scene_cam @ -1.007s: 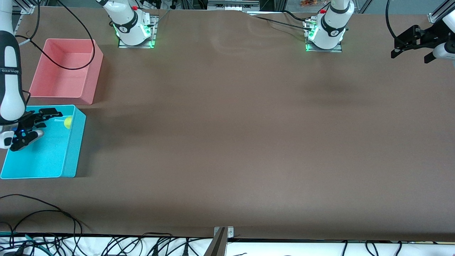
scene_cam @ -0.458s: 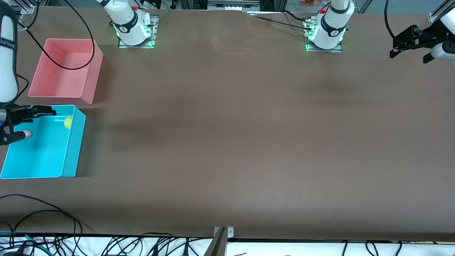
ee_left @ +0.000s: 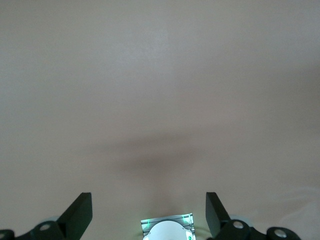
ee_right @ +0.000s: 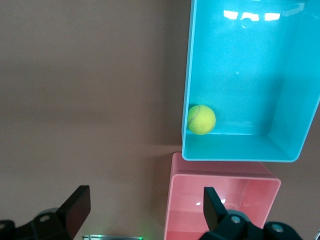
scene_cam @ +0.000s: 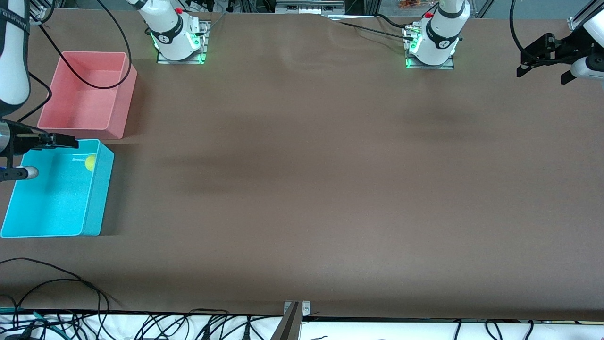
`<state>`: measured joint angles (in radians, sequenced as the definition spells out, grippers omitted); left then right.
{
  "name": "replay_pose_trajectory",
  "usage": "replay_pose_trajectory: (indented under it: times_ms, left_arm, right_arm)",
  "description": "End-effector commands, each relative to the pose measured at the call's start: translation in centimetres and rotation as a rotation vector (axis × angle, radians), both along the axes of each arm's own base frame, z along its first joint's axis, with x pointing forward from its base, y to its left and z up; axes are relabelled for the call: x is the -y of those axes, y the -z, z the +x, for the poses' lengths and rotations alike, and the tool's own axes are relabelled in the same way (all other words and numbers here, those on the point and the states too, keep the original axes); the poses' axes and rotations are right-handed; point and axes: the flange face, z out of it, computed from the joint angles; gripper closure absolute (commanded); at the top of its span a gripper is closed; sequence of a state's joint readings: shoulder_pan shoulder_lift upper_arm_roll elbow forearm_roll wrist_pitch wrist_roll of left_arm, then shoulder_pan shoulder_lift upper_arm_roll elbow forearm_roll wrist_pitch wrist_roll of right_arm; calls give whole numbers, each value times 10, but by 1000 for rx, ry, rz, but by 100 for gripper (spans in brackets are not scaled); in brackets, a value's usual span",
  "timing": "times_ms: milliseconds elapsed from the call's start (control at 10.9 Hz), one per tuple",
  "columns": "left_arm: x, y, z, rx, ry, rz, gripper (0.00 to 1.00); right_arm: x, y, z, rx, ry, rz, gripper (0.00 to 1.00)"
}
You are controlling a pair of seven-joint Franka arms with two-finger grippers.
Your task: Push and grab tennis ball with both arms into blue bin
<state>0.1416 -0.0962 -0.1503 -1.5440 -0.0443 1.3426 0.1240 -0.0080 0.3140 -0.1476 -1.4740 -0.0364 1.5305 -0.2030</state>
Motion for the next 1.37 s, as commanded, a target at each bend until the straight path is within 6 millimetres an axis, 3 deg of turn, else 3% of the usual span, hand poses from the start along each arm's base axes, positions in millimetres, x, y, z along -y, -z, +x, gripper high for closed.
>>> replay_pose_trajectory:
  times_ms: [0,366,458,549,641,824,1007,1282]
  left_arm:
    - [3,-5,2,3,1,22,0]
    - [7,-4,3,3,9,24,0]
    - [7,-4,3,3,9,22,0]
    - [6,-3,3,0,8,24,0]
    - [5,-4,4,1,6,36,0]
    - [5,-4,3,3,11,54,0]
    - [10,-4,3,2,19,53,0]
    - [10,-4,3,2,20,53,0]
  right_arm:
    - [-22,-41,-19,22,86,-24,0]
    - [-24,-108,-47,129,148,-7,0]
    - [-29,-114,-52,137,148,4,0]
    - [-31,-114,-55,138,193,-2,0]
    - [-50,-106,-56,142,215,-10,0]
    - [-65,-91,-80,245,283,-8,0]
    - [-89,-78,-83,286,261,-1,0]
    - [-88,-89,-86,308,248,5,0]
